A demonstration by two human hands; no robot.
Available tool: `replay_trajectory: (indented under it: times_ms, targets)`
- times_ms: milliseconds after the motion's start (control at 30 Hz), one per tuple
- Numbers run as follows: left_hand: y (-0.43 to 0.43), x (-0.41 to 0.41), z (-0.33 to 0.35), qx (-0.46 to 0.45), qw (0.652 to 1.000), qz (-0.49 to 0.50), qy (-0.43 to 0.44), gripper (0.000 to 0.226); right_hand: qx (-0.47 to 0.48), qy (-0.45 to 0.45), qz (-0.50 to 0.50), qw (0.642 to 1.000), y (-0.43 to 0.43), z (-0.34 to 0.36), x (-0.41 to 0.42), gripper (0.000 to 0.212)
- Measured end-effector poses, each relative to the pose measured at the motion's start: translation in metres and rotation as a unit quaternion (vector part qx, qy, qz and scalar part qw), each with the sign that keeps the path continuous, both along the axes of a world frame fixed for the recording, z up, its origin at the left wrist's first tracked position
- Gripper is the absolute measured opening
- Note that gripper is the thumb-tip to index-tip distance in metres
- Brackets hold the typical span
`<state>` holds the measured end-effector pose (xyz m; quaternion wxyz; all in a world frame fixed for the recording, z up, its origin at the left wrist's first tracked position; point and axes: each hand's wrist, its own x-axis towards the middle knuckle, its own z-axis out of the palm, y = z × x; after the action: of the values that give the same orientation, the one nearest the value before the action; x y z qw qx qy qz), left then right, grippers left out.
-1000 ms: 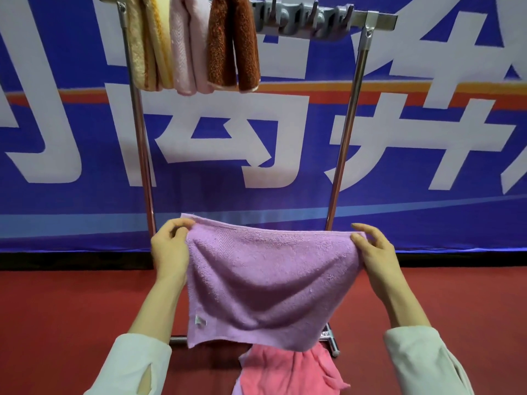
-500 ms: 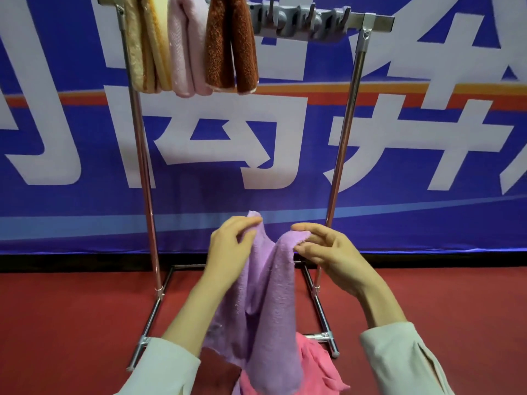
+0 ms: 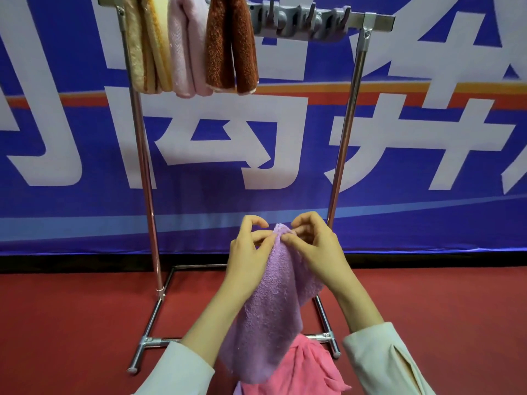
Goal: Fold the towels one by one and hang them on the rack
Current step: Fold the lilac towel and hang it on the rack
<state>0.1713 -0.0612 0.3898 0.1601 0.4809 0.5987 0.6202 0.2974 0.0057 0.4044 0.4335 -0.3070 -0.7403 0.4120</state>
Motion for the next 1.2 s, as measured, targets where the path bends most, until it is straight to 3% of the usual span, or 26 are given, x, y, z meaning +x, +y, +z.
replay_trajectory:
  times_ms: [200, 300, 500, 667, 833, 933, 1033, 1100, 1200]
  targets:
    - [0.002, -0.005, -0.003, 0.004, 0.999, -0.047, -0.017, 0.017, -0.037, 0.018, -0.011, 0.999, 0.002, 0.002, 0.003, 0.031]
    - [0.0, -0.005, -0.004, 0.006, 0.996, -0.081, -0.029, 0.03, -0.062, 0.026, -0.015, 0.998, 0.005, 0.001, 0.005, 0.036]
    - [0.0, -0.006, -0.002, 0.009, 0.997, -0.072, -0.008, 0.031, -0.055, 0.025, 0.016, 0.998, 0.007, -0.002, 0.005, 0.026]
    - [-0.001, -0.019, 0.006, 0.058, 0.995, -0.052, -0.055, 0.024, 0.0, -0.097, 0.062, 0.993, 0.011, -0.011, 0.007, 0.017]
    - [-0.004, -0.04, 0.007, 0.088, 0.993, -0.029, -0.075, 0.019, 0.066, -0.255, 0.076, 0.962, 0.014, -0.018, 0.013, 0.024]
    - [-0.005, -0.047, 0.005, 0.095, 0.992, -0.025, -0.082, 0.021, 0.101, -0.343, 0.066, 0.932, 0.013, -0.015, 0.014, 0.038]
    - [-0.006, -0.053, 0.003, 0.092, 0.992, -0.021, -0.082, 0.02, 0.178, -0.445, 0.016, 0.878, 0.012, -0.013, 0.013, 0.041]
    - [-0.006, -0.059, 0.0, 0.086, 0.992, -0.009, -0.09, 0.019, 0.21, -0.463, -0.028, 0.861, 0.012, -0.012, 0.016, 0.029]
    - [-0.006, -0.065, -0.005, 0.08, 0.99, 0.008, -0.117, 0.021, 0.204, -0.388, -0.062, 0.897, 0.021, -0.016, 0.021, 0.023]
